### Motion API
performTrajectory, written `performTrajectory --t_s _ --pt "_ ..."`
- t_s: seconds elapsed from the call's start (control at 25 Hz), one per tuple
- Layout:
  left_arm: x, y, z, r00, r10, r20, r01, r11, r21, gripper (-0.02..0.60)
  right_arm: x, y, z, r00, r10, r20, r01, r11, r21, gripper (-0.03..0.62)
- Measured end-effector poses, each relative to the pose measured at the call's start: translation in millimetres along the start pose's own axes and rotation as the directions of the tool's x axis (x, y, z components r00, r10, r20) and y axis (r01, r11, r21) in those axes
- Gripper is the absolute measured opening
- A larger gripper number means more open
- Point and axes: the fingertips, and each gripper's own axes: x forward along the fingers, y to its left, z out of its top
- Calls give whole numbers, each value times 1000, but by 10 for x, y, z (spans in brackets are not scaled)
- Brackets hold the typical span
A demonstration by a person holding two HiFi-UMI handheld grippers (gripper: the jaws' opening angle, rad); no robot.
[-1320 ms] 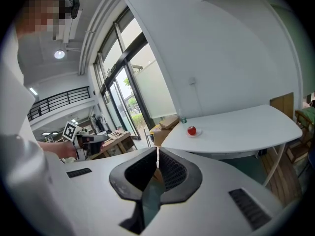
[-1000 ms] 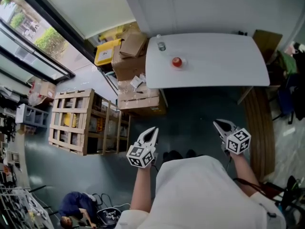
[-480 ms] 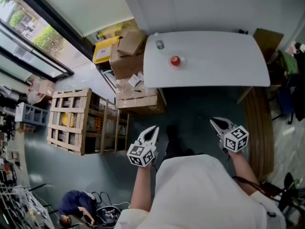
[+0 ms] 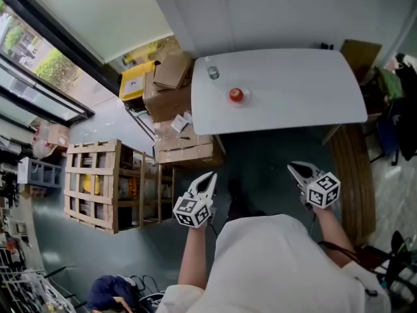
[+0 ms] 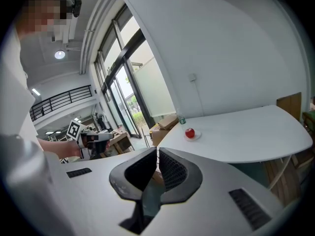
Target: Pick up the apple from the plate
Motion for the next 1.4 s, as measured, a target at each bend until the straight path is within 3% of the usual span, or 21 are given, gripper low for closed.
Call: performTrajectory --t_s 0.48,0.72,0.88,1.12,1.4 --pt "528 707 533 997 -69 -42 70 997 25 2 684 -131 443 999 -42 2 42 998 38 37" --pt "798 1120 569 988 -96 -121 106 990 88 2 1041 -325 558 993 -114 11 113 992 62 37" --pt "936 1366 610 982 -129 -140 141 987 74 2 1280 -378 596 990 -143 12 142 988 65 37" --pt "1141 1562 589 968 -147 -205 173 978 116 2 1482 -468 527 982 -190 -7 189 978 92 37" --pt "1318 1573 645 965 -166 -202 186 979 80 2 1560 -508 622 982 -187 -19 188 977 103 37"
